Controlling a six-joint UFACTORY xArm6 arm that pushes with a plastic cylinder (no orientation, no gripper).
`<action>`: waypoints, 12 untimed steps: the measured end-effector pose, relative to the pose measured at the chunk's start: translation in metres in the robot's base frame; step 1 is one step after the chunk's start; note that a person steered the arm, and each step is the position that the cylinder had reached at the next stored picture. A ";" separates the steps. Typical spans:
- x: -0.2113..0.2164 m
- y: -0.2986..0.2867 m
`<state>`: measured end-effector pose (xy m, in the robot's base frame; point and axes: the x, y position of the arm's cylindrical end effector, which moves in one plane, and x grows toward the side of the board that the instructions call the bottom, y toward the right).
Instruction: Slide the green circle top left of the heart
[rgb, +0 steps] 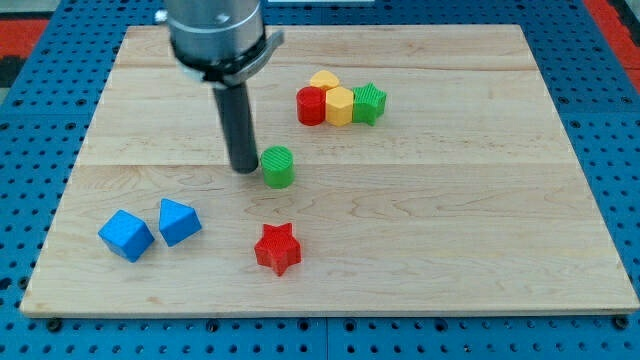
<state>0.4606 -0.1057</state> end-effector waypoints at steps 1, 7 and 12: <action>0.037 -0.019; -0.009 0.121; -0.001 0.068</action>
<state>0.4594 -0.0377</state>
